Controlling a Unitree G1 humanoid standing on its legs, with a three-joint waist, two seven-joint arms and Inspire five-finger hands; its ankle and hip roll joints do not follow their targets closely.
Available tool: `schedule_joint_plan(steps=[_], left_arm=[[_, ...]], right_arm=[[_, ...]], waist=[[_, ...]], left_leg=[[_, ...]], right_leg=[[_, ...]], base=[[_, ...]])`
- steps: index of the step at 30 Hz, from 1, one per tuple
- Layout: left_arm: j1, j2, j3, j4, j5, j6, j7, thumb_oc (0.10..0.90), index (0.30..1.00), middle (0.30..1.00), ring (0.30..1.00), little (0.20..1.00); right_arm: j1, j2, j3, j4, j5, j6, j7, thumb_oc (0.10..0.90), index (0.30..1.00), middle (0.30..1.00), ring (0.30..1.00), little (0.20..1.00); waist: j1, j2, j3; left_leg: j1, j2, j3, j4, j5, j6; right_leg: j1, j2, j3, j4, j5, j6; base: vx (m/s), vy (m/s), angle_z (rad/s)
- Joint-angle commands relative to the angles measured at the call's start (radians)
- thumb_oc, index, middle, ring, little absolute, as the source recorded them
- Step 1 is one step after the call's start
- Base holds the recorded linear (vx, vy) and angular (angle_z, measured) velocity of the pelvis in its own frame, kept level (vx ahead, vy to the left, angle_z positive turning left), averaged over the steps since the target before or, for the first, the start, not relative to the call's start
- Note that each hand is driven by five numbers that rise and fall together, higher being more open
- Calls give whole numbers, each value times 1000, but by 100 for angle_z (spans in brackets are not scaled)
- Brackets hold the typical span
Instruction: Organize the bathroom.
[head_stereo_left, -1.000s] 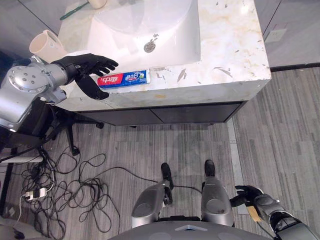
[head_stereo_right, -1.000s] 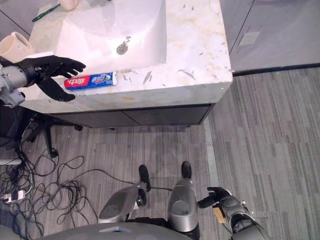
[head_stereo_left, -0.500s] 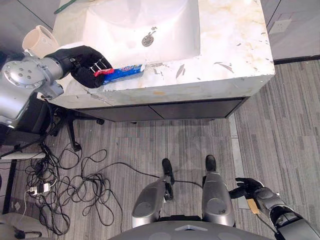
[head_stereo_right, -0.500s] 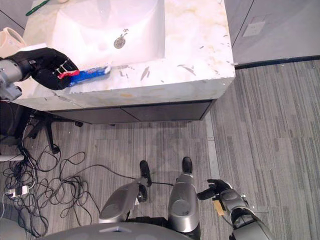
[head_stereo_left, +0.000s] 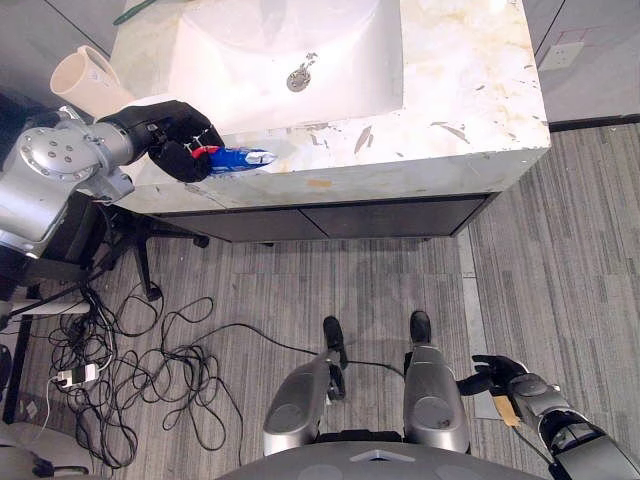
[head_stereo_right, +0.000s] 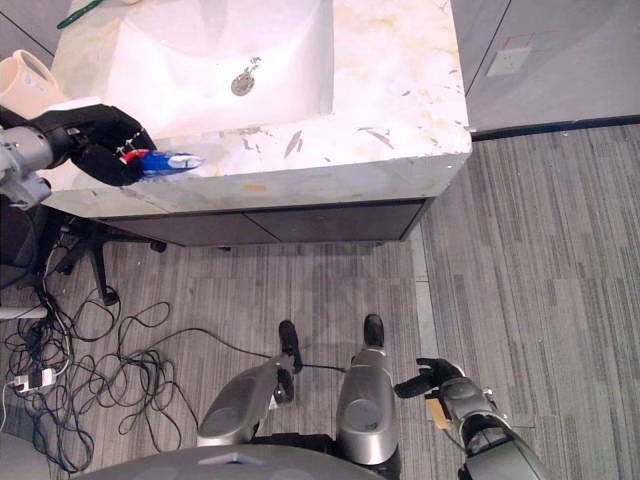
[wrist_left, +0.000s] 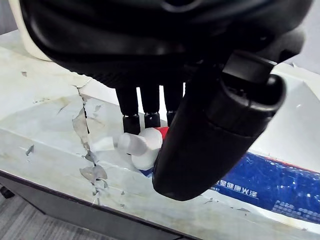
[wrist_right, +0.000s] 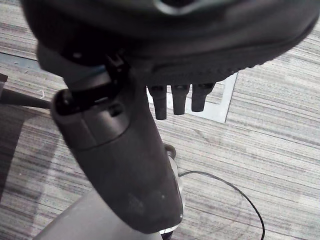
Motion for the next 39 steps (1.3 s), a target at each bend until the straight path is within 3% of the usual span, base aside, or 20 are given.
schedule_joint_plan(steps=[1, 4, 8, 9, 10, 11, 13, 16, 18, 21, 23, 28, 34, 36, 39], left_arm=[[22, 25, 190, 11, -189, 38, 78, 400, 300, 300, 300, 300], [79, -31, 256, -19, -327, 38, 140, 400, 300, 300, 300, 300], [124, -109, 321, -85, -398, 37, 206, 400, 300, 300, 300, 300], [129, -121, 332, -98, -400, 38, 216, 400, 300, 300, 300, 300], [141, -133, 349, -117, -366, 36, 225, 400, 300, 300, 300, 300], [144, -137, 356, -119, -368, 26, 227, 400, 300, 300, 300, 300], [146, -148, 375, -128, -353, 30, 226, 400, 300, 300, 300, 300], [139, -149, 412, -144, -354, 32, 241, 400, 300, 300, 300, 300], [146, -150, 429, -155, -365, 24, 242, 400, 300, 300, 300, 300], [148, -152, 436, -159, -360, 20, 246, 400, 300, 300, 300, 300], [145, -145, 462, -157, -361, 18, 250, 400, 300, 300, 300, 300], [84, -113, 434, -115, -413, 37, 241, 400, 300, 300, 300, 300], [5, -76, 356, -59, -502, 30, 255, 400, 300, 300, 300, 300], [-15, -85, 339, -50, -511, 29, 262, 400, 300, 300, 300, 300], [-50, -106, 313, -39, -516, 38, 272, 400, 300, 300, 300, 300]], right_arm=[[63, -22, -16, -16, 28, 4, -8, 800, 900, 900, 900, 900], [74, -1, -24, -1, 28, -5, -24, 800, 900, 900, 900, 900], [85, 21, -41, 24, 95, -4, -28, 800, 900, 900, 900, 900], [88, 26, -56, 31, 203, 0, -19, 800, 900, 900, 900, 900], [97, 48, -129, 47, 428, 26, -44, 800, 900, 900, 900, 900], [104, 53, -171, 61, 527, 6, -66, 800, 900, 900, 900, 900], [119, 53, -242, 72, 598, -22, -42, 800, 900, 900, 900, 900], [172, 33, -408, 62, 684, -86, -91, 800, 900, 900, 900, 900], [193, 14, -473, 34, 685, -131, -133, 800, 900, 900, 900, 900], [200, -6, -508, 25, 691, -143, -145, 800, 900, 900, 900, 900], [219, -125, -673, -52, 706, -205, -195, 800, 900, 900, 900, 900], [178, -322, -789, -197, 617, -261, -265, 800, 900, 900, 900, 900], [22, -542, -748, -519, 353, -361, -448, 800, 900, 900, 900, 900], [-78, -593, -696, -664, 245, -326, -497, 800, 900, 900, 900, 900], [-240, -647, -575, -814, 158, -292, -476, 800, 900, 900, 900, 900]], waist=[[0, -42, -41], [3, -48, -52], [5, -67, -74], [6, -73, -79], [3, -87, -88], [1, -93, -95], [-3, -106, -113], [-25, -149, -150], [-31, -162, -162], [-33, -169, -169], [-40, -193, -195], [-34, -207, -223], [-13, -202, -238], [-4, -199, -243], [10, -195, -255]], left_leg=[[-32, 70, 22, 200, -80, -16], [-16, 70, 24, 185, -82, -15], [1, 78, 30, 168, -81, -17], [5, 80, 32, 167, -82, -17], [20, 81, 33, 160, -91, -16], [26, 83, 35, 155, -95, -16], [35, 87, 42, 142, -101, -14], [64, 96, 63, 121, -124, -11], [76, 97, 70, 113, -135, -10], [80, 98, 71, 109, -142, -10], [99, 101, 74, 95, -168, -10], [116, 108, 73, 84, -181, -19], [125, 107, 66, 74, -184, -20], [125, 105, 67, 72, -181, -18], [129, 105, 67, 70, -179, -18]], right_leg=[[20, -37, 71, -90, -9, 33], [35, -31, 68, -100, -12, 33], [53, -18, 64, -114, -16, 32], [58, -16, 63, -116, -16, 32], [74, -11, 62, -121, -21, 33], [79, -8, 62, -124, -21, 35], [82, -2, 63, -131, -18, 37], [99, 9, 68, -147, -13, 45], [107, 12, 69, -155, -12, 48], [111, 13, 69, -157, -12, 49], [130, 16, 68, -173, -12, 57], [153, 17, 64, -187, -19, 60], [165, 15, 54, -195, -25, 60], [165, 14, 54, -195, -25, 59], [166, 15, 54, -193, -28, 59]], base=[[0, 0, 0], [36, -15, 2], [38, -27, 1], [67, -51, 1], [78, -52, 0], [96, -61, 0], [84, -52, -6], [93, -52, -8], [57, -27, -5], [33, -15, -8], [80, -30, -2], [37, -20, -11], [-3, 11, -5], [-15, 35, 2], [-1, 23, 0]])
